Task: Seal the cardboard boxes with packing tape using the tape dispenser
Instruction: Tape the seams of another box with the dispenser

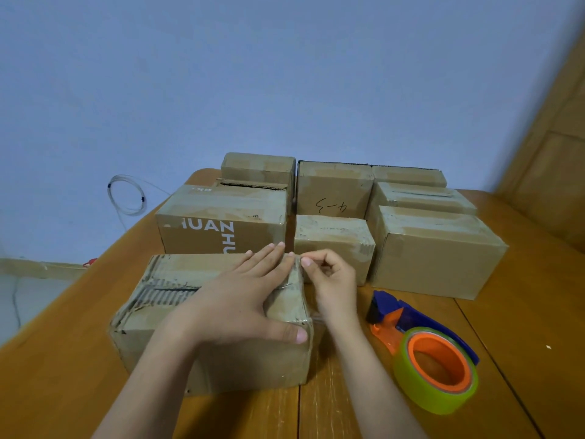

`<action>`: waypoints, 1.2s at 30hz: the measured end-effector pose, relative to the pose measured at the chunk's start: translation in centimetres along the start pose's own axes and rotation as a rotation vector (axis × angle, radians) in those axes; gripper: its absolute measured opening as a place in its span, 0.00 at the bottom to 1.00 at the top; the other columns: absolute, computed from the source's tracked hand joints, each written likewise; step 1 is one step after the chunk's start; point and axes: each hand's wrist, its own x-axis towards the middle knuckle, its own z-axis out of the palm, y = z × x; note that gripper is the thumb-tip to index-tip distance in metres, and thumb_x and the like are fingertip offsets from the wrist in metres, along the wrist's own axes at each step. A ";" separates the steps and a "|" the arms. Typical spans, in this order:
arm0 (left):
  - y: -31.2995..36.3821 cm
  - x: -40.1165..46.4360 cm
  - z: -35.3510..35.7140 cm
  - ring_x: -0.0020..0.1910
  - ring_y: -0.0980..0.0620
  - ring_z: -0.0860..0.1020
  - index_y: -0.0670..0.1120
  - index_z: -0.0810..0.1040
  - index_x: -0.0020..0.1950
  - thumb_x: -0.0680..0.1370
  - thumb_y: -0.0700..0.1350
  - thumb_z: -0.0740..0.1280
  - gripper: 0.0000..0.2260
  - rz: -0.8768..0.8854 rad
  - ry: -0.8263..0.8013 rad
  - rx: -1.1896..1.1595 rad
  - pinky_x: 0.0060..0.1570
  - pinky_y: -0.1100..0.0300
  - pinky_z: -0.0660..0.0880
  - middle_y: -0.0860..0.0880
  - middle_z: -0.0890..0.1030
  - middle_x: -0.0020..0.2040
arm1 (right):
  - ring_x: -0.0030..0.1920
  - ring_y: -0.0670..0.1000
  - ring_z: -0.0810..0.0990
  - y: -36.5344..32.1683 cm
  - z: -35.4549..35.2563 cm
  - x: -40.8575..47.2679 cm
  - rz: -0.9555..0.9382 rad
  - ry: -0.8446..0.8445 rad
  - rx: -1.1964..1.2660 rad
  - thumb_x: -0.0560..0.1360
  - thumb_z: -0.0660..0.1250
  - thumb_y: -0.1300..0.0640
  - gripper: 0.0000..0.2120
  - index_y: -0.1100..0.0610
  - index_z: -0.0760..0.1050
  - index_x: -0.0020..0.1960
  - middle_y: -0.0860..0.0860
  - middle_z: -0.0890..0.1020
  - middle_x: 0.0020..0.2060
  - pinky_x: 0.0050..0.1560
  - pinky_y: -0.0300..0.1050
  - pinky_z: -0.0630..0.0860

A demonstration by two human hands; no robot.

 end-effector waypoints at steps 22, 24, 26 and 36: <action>0.2 -0.1 -0.1 0.64 0.67 0.22 0.60 0.29 0.70 0.53 0.84 0.41 0.53 0.002 -0.016 -0.005 0.61 0.71 0.25 0.59 0.27 0.72 | 0.63 0.50 0.74 1.1 -0.4 -4.3 -0.069 -0.086 0.089 0.78 0.58 0.69 0.26 0.38 0.78 0.58 0.39 0.80 0.55 0.64 0.49 0.71; 0.1 -0.1 -0.1 0.64 0.67 0.22 0.61 0.29 0.70 0.54 0.83 0.42 0.52 0.005 -0.020 -0.008 0.60 0.72 0.24 0.59 0.27 0.72 | 0.63 0.46 0.74 1.1 -0.4 -4.2 -0.078 -0.065 0.076 0.77 0.58 0.64 0.22 0.40 0.80 0.56 0.38 0.80 0.56 0.64 0.44 0.71; 0.0 -0.1 -0.1 0.65 0.67 0.22 0.61 0.29 0.70 0.54 0.83 0.42 0.52 0.008 -0.018 -0.001 0.61 0.72 0.25 0.59 0.27 0.72 | 0.62 0.43 0.73 1.1 -0.4 -4.0 -0.082 -0.052 0.038 0.74 0.57 0.62 0.20 0.43 0.80 0.56 0.38 0.80 0.56 0.62 0.38 0.70; 0.4 0.0 -0.2 0.69 0.64 0.26 0.60 0.30 0.70 0.51 0.85 0.40 0.54 0.002 -0.026 -0.035 0.62 0.71 0.25 0.59 0.28 0.71 | 0.63 0.48 0.75 0.1 -1.8 -3.5 0.122 -0.185 0.256 0.73 0.61 0.53 0.17 0.51 0.77 0.60 0.47 0.79 0.60 0.66 0.55 0.70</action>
